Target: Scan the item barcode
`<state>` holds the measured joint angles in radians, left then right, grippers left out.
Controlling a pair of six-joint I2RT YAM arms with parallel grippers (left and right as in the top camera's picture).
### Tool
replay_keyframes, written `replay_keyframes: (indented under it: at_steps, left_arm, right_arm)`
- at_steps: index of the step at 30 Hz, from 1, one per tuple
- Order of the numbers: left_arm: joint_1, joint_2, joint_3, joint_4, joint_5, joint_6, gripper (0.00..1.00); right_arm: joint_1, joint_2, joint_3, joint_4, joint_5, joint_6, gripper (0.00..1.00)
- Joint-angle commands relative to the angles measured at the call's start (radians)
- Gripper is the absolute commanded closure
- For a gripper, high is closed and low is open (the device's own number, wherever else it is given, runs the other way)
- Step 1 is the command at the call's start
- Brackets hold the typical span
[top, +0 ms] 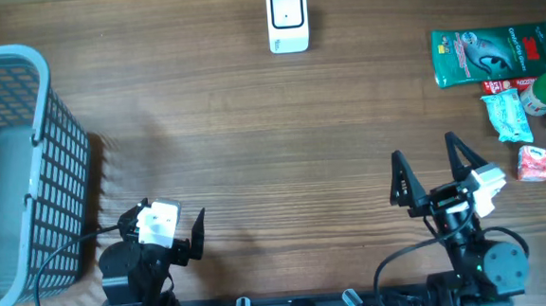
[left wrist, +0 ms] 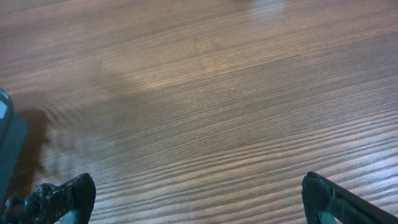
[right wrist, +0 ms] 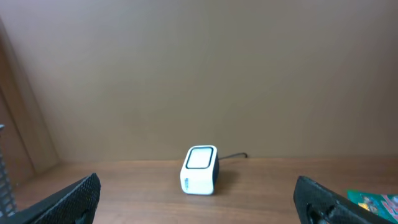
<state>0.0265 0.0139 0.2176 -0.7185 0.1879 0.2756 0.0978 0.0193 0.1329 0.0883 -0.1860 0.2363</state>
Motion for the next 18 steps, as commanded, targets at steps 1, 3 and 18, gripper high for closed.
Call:
replay_keyframes:
  at_steps: [1, 3, 18]
  left_arm:
    - [0.004, -0.006, -0.003, 0.002, 0.002, 0.008, 0.00]
    - [0.004, -0.006, -0.003, 0.002, 0.002, 0.008, 0.00]
    - [0.004, -0.006, -0.003, 0.002, 0.002, 0.008, 0.00]
  right_arm:
    - [0.006, -0.016, -0.045, 0.008, 0.068, -0.014, 0.00]
    - [0.006, -0.016, -0.093, 0.006, 0.127, -0.019, 0.00]
    - [0.014, -0.014, -0.128, -0.084, 0.164, -0.129, 0.00]
